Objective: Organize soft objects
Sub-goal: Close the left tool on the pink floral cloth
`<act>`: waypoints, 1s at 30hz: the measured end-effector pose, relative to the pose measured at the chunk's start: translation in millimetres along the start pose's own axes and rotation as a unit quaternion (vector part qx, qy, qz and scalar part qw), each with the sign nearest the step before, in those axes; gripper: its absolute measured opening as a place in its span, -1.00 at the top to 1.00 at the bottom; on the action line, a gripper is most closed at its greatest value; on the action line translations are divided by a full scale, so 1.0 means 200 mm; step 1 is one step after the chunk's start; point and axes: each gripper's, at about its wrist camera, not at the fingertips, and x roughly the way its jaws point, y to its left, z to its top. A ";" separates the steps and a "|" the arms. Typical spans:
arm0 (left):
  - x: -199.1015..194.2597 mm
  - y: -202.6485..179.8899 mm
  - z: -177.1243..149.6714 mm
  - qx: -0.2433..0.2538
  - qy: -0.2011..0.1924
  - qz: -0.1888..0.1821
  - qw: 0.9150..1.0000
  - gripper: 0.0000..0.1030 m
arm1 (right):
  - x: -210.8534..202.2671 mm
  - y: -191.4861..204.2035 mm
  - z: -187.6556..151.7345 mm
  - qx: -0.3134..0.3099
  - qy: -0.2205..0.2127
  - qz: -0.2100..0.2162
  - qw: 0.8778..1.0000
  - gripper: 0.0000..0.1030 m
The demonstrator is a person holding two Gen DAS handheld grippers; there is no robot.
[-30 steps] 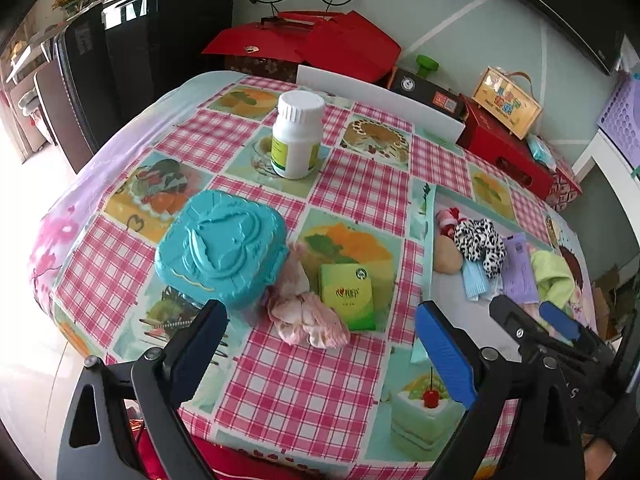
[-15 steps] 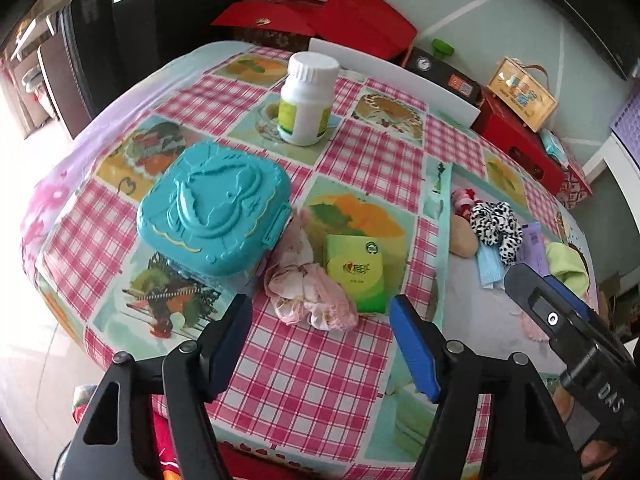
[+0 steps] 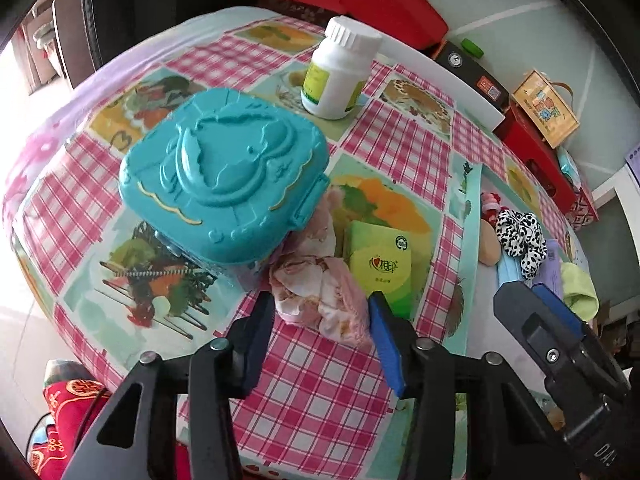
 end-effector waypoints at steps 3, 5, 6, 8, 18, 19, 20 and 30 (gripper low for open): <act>0.03 0.01 0.00 -0.007 0.007 -0.007 1.000 0.12 | 0.03 -0.01 0.00 0.008 0.005 0.005 1.000 -0.74; 0.04 0.02 0.00 -0.014 0.013 -0.014 1.000 0.17 | 0.04 -0.02 0.01 0.013 0.007 0.010 1.000 -0.73; 0.05 0.03 -0.01 -0.019 0.015 -0.017 1.000 0.23 | 0.04 -0.02 0.01 0.013 0.008 0.011 1.000 -0.73; 0.06 0.05 0.00 -0.028 0.019 -0.023 0.999 0.38 | 0.05 -0.02 0.01 0.014 0.011 0.013 1.000 -0.73; 0.06 0.15 0.00 -0.072 0.015 -0.057 0.996 0.73 | 0.16 0.07 0.03 -0.018 0.036 0.025 0.999 -0.56; 0.06 0.16 0.00 -0.076 0.017 -0.061 0.995 0.73 | 0.17 0.07 0.03 -0.022 0.038 0.027 0.999 -0.53; 0.06 0.17 0.00 -0.080 0.018 -0.065 0.995 0.73 | 0.18 0.08 0.03 -0.026 0.041 0.029 0.998 -0.49; 0.04 0.28 -0.02 -0.125 0.026 -0.098 0.987 0.73 | 0.26 0.15 -0.02 -0.062 0.072 0.022 0.995 -0.28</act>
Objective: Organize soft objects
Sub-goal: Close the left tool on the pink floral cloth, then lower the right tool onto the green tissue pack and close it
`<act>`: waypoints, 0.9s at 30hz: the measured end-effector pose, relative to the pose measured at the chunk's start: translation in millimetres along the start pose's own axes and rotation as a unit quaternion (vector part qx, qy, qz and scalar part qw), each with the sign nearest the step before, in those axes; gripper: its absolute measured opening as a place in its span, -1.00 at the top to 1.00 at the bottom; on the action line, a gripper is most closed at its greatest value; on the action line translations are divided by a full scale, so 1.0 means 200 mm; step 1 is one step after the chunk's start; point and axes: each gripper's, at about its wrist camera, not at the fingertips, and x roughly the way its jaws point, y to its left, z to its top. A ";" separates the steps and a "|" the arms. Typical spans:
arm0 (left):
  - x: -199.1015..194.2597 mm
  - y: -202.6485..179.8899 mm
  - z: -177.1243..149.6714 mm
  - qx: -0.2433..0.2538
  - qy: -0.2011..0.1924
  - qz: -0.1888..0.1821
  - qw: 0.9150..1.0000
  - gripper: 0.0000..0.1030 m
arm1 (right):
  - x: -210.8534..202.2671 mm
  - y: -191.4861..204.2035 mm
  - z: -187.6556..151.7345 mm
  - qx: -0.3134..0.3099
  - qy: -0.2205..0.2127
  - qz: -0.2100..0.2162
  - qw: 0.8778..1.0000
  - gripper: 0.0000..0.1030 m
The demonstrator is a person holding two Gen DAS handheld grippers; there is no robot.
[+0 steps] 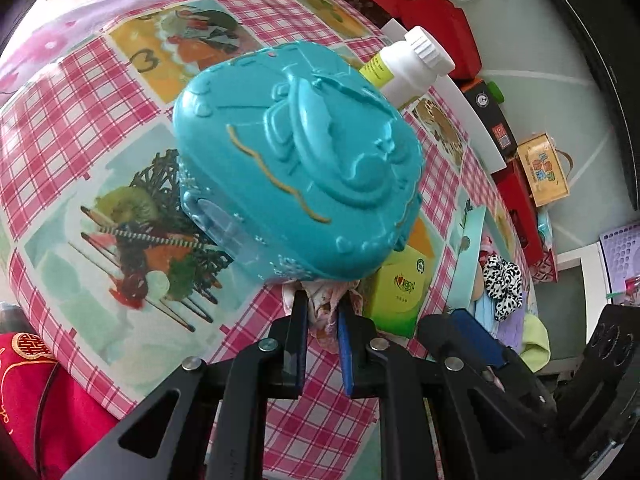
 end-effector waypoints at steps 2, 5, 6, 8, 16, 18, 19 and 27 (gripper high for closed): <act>0.00 0.01 0.00 -0.003 0.003 -0.004 1.000 0.73 | 0.02 0.03 -0.01 -0.012 0.007 -0.004 1.000 -0.28; 0.00 0.03 0.01 -0.010 0.006 -0.012 1.000 0.73 | 0.05 0.06 -0.01 -0.026 0.016 -0.009 1.000 -0.28; -0.01 0.04 0.01 -0.011 0.007 -0.013 1.000 0.73 | 0.05 0.06 -0.01 -0.028 0.018 -0.010 0.999 -0.28; 0.00 0.05 0.01 -0.014 0.009 -0.016 1.000 0.73 | 0.07 0.07 -0.02 -0.032 0.024 -0.012 0.999 -0.28; -0.04 0.08 0.01 -0.014 0.009 -0.014 1.000 0.73 | 0.12 0.12 -0.03 -0.049 0.039 -0.021 0.998 -0.28; -0.03 0.06 0.00 -0.016 0.009 -0.014 1.000 0.73 | 0.13 0.13 -0.03 -0.050 0.040 -0.027 0.998 -0.28; -0.02 0.05 0.00 -0.016 0.009 -0.015 1.000 0.73 | 0.14 0.13 -0.03 -0.048 0.041 -0.030 0.998 -0.28; -0.02 0.05 0.00 -0.018 0.009 -0.015 1.000 0.73 | 0.19 0.14 -0.01 -0.047 0.047 -0.039 0.997 -0.28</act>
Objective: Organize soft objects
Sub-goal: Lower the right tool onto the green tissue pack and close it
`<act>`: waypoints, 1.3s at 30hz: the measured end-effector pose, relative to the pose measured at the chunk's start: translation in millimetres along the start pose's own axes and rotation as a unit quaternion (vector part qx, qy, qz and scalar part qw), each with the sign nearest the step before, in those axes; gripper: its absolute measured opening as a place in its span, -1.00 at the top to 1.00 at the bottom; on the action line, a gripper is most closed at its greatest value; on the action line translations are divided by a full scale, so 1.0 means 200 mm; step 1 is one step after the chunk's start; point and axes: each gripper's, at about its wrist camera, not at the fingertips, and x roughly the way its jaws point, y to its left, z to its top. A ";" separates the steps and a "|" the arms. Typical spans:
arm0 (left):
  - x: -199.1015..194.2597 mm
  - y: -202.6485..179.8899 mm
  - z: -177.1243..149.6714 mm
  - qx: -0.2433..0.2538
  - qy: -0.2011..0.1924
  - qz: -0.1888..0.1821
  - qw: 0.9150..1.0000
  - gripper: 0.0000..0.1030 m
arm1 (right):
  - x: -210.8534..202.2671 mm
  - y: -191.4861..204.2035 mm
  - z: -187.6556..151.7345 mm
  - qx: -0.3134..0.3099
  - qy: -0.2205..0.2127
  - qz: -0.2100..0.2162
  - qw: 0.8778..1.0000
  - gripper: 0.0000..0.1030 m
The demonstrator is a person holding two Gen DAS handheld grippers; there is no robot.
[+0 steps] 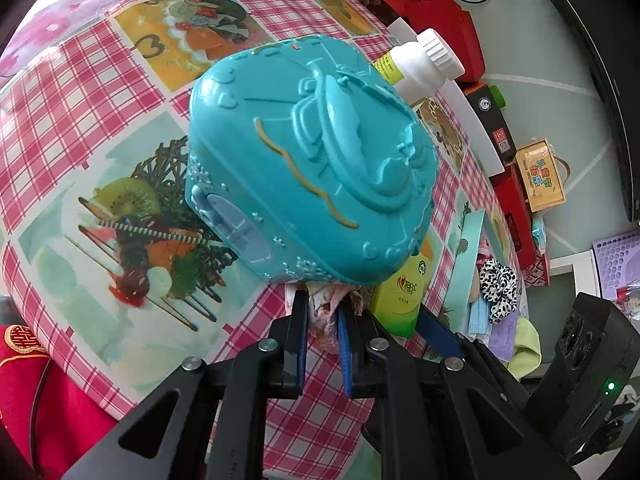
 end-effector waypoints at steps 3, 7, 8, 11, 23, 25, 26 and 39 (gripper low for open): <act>0.01 -0.01 -0.01 0.001 -0.001 0.002 1.000 0.73 | 0.01 0.00 0.00 -0.001 0.002 -0.004 1.000 -0.28; 0.01 -0.01 -0.01 0.001 -0.001 0.002 1.000 0.73 | 0.02 -0.01 0.01 0.005 0.000 -0.008 1.000 -0.28; 0.01 -0.01 -0.01 0.002 -0.001 0.002 1.000 0.73 | 0.02 -0.02 0.01 0.006 0.000 -0.009 1.000 -0.28; 0.01 -0.01 -0.01 0.001 -0.001 0.002 1.000 0.73 | 0.02 -0.03 0.02 0.010 -0.002 -0.012 1.000 -0.25; 0.03 -0.02 -0.01 0.005 0.002 0.004 1.000 0.73 | 0.01 -0.04 0.01 0.018 -0.004 -0.020 1.000 -0.05; 0.03 -0.02 -0.01 0.004 0.002 0.005 1.000 0.73 | 0.01 -0.04 0.01 0.016 -0.004 -0.022 1.000 -0.03; 0.03 -0.02 -0.01 0.004 0.002 0.005 1.000 0.73 | 0.02 -0.04 0.01 0.015 -0.004 -0.023 1.000 -0.03; 0.02 -0.09 -0.02 0.034 -0.005 -0.001 0.999 0.76 | -0.04 -0.05 0.01 0.028 -0.020 -0.011 0.999 -0.01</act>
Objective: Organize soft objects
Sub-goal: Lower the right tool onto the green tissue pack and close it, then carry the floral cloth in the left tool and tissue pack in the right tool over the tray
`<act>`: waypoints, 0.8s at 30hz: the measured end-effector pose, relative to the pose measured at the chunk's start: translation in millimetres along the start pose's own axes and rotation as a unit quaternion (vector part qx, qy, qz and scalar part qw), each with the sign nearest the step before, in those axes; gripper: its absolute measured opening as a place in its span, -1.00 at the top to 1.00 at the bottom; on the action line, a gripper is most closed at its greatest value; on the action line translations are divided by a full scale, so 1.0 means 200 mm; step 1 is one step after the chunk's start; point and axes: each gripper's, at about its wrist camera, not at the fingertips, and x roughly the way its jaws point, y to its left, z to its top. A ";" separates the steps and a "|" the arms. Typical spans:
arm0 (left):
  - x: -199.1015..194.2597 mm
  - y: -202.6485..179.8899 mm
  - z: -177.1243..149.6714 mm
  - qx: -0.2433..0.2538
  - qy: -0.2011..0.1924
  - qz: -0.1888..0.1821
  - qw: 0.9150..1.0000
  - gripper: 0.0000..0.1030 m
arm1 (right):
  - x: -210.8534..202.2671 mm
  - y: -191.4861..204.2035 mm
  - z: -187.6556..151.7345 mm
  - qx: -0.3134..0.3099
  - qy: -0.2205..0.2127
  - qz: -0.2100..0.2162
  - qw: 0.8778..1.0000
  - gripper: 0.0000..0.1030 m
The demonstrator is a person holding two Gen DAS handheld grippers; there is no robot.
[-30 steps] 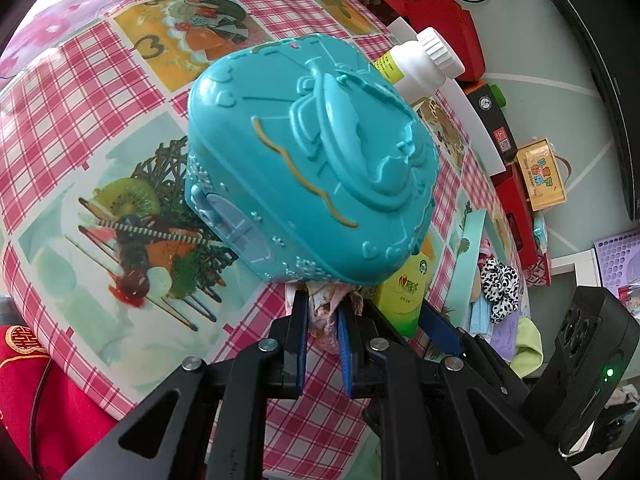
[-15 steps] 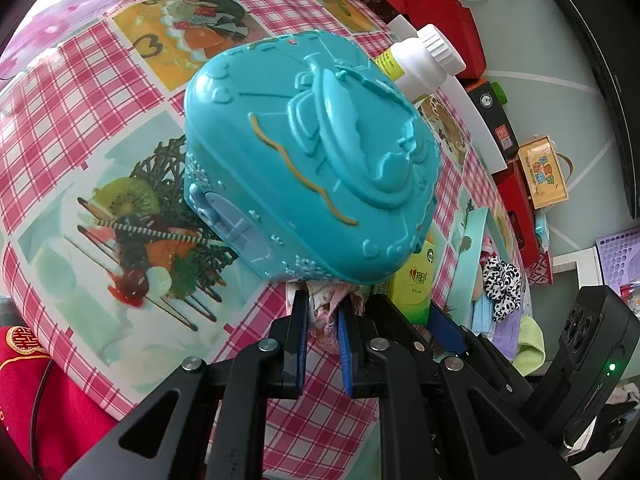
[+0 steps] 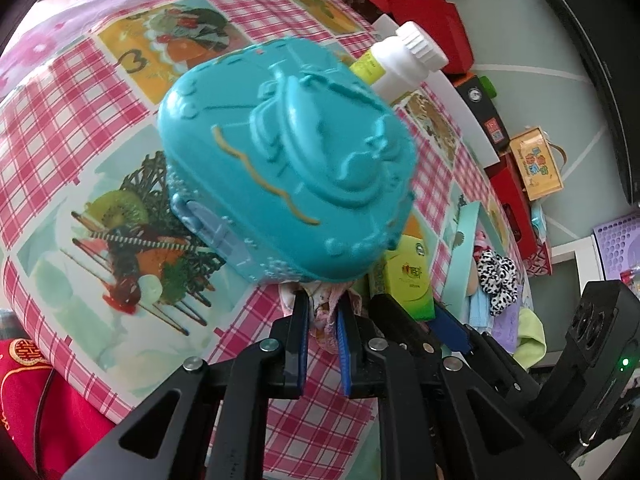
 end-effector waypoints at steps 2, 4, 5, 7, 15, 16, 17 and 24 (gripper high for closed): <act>0.00 -0.01 0.00 0.006 -0.002 -0.003 1.000 0.77 | -0.01 0.00 0.00 0.002 -0.003 0.000 1.000 -0.01; -0.01 -0.03 0.00 0.010 -0.002 -0.008 1.000 0.78 | -0.02 0.00 0.00 0.003 -0.006 0.001 1.000 -0.01; -0.01 -0.04 0.00 0.012 -0.003 -0.009 1.000 0.78 | -0.03 0.00 0.00 0.003 -0.006 0.001 1.000 -0.01; -0.01 -0.05 0.00 0.017 -0.005 -0.016 1.000 0.78 | -0.04 -0.01 0.00 0.004 -0.010 -0.001 1.000 0.00; -0.06 -0.12 0.01 0.048 -0.025 -0.038 0.998 0.79 | -0.12 -0.04 0.00 0.013 -0.031 -0.007 0.999 0.00; -0.06 -0.14 0.01 0.053 -0.028 -0.041 0.997 0.79 | -0.13 -0.04 0.00 0.014 -0.034 -0.008 0.999 0.00; -0.07 -0.15 0.01 0.057 -0.031 -0.044 0.997 0.79 | -0.14 -0.04 0.01 0.015 -0.037 -0.009 0.999 0.00; -0.15 -0.21 0.01 0.091 -0.066 -0.057 0.992 0.79 | -0.25 -0.08 0.01 0.022 -0.069 -0.017 0.997 0.01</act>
